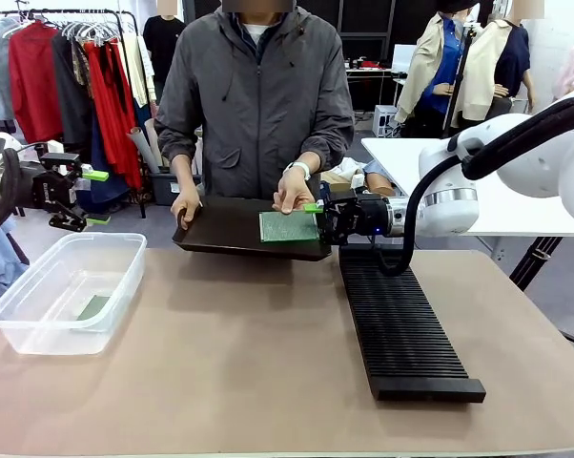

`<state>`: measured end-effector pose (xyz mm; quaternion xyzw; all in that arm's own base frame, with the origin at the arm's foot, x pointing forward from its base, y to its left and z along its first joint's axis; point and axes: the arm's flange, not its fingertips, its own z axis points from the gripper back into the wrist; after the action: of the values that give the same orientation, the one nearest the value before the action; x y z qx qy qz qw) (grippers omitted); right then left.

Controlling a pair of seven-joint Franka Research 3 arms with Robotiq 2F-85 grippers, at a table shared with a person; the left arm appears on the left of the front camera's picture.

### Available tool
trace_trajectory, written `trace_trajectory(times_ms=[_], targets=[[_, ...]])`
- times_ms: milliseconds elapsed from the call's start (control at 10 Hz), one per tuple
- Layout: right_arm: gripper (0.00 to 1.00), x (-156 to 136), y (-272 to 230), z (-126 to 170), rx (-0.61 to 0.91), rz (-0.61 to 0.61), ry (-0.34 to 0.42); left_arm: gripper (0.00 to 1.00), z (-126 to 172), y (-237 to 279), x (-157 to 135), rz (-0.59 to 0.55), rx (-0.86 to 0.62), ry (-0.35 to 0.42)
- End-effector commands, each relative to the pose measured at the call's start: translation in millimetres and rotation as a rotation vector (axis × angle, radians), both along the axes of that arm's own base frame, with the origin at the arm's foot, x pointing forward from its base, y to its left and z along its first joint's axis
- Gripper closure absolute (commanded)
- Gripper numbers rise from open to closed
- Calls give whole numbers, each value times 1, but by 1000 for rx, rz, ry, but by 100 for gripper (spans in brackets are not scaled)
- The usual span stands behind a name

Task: Sort PCBs into racks and boxes based on the side picked up.
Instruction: Pick up the Blank PCB handed by the Human.

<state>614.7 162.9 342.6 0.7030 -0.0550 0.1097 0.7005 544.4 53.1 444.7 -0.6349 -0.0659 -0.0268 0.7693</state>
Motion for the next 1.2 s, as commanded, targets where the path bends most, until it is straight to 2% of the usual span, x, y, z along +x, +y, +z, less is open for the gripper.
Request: trace_trajectory(times_ms=[0, 300, 800, 1100], targets=[[63, 8, 9, 1, 27, -17, -19, 0, 2, 0, -1, 0, 3, 0], [100, 11, 17, 0, 27, -12, -14, 0, 2, 0, -1, 0, 3, 0], [100, 12, 17, -2, 21, 17, 9, 0, 2, 0, -1, 0, 3, 0], [100, 3, 13, -3, 4, 16, -2, 0, 2, 0, -1, 0, 3, 0]])
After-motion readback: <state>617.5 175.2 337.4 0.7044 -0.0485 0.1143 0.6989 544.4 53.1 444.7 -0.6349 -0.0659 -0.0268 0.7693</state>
